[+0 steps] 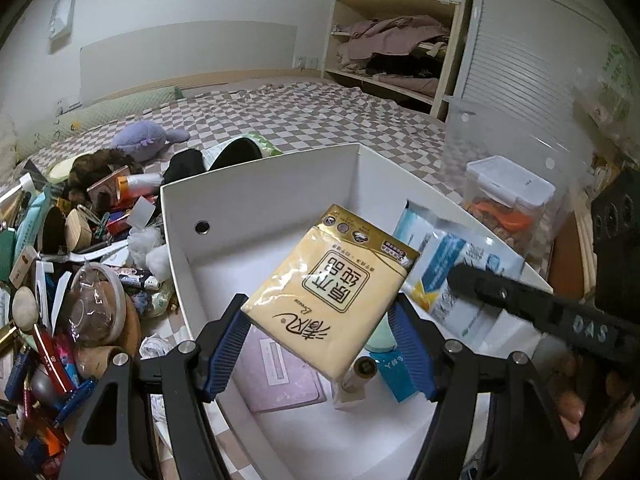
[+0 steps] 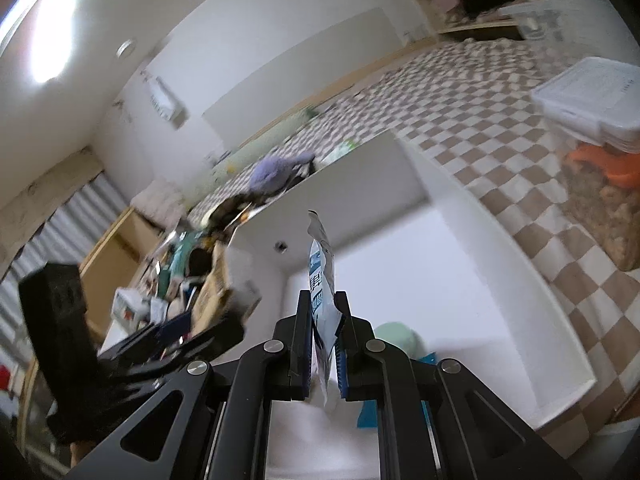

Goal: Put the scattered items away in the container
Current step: 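Carry the yellow tissue packet and tube packet over the white shoebox with both tools, then open the left tool to drop the tissue packet while the right tool drops the tube packet into the shoebox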

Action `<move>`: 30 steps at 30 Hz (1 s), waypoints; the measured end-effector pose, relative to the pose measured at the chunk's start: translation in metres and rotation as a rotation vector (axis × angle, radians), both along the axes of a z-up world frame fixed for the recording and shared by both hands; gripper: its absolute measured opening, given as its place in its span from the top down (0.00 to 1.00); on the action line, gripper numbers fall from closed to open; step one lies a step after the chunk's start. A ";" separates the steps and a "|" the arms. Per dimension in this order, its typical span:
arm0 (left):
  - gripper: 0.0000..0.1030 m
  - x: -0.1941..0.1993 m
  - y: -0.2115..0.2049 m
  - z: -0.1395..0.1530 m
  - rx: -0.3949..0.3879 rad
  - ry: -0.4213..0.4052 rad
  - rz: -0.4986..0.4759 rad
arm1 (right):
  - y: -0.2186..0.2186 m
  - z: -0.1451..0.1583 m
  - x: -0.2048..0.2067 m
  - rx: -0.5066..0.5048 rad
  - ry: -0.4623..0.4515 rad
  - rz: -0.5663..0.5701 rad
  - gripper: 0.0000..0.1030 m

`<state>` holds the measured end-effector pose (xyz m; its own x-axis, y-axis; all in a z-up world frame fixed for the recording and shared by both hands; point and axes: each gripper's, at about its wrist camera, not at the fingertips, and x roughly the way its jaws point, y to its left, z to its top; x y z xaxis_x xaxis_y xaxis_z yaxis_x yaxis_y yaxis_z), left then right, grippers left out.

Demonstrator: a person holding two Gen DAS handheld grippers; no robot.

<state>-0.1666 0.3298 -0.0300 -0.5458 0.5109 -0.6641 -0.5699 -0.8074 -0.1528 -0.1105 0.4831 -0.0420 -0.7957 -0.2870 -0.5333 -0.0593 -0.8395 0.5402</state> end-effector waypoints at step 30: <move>0.32 -0.007 -0.022 0.009 0.060 -0.001 0.053 | -0.052 -0.012 -0.029 0.122 -0.205 0.288 0.90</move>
